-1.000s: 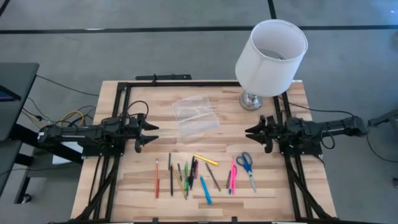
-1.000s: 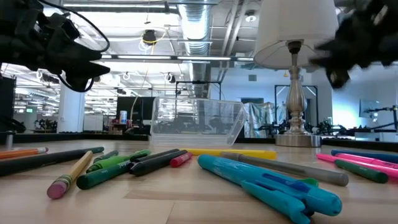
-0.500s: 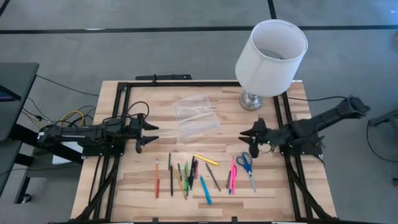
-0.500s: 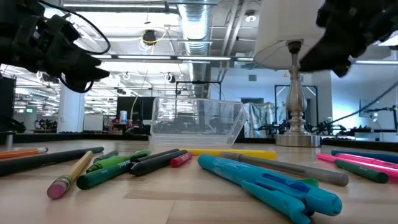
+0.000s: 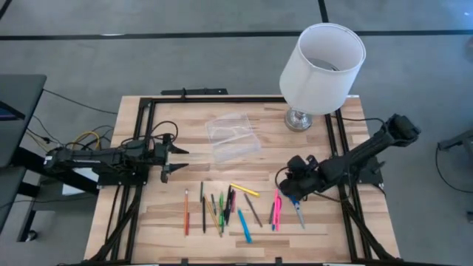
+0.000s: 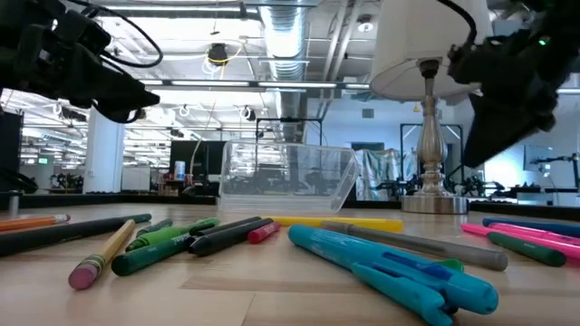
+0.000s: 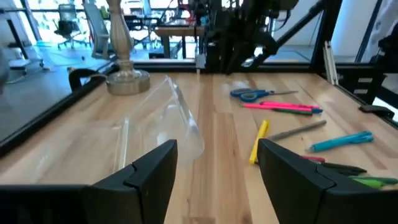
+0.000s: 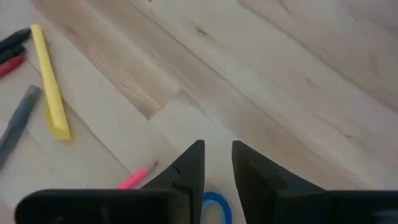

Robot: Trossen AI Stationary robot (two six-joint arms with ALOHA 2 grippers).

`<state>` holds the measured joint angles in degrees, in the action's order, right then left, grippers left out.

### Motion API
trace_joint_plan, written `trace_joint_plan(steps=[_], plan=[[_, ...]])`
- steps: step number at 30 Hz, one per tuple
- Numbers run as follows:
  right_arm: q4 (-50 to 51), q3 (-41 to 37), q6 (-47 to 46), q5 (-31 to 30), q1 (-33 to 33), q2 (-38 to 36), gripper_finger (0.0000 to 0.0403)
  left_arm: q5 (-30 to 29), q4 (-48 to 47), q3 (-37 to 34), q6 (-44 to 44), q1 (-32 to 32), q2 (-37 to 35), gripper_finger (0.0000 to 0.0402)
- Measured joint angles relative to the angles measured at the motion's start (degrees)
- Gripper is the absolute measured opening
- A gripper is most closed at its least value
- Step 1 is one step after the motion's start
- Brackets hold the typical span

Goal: Pick & place school supplies into a supply box
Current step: Put the scissors into the supply box

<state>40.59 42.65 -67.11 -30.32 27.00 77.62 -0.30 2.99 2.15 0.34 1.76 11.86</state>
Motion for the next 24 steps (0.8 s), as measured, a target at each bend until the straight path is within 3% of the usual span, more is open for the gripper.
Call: trace_joint_plan(steps=[6,11,17,24], plan=[[1.84,4.05,0.5,1.88,0.76,2.48,0.0074,-0.17,-2.95,0.02,-3.58,-0.02,0.0,0.0219],[2.38,4.22,-4.67,2.46,4.26,2.43,0.0074,-0.42,-5.69,0.13,-6.31,-0.02,0.22,0.0219],[2.77,4.26,-9.13,3.63,8.85,6.61,0.0074,-0.17,-1.23,-1.56,-7.09,-0.44,1.65,0.0219],[4.45,4.22,-9.14,6.4,8.86,11.48,0.0074,-0.46,-1.17,-1.57,-7.19,-1.06,2.1,0.0219]])
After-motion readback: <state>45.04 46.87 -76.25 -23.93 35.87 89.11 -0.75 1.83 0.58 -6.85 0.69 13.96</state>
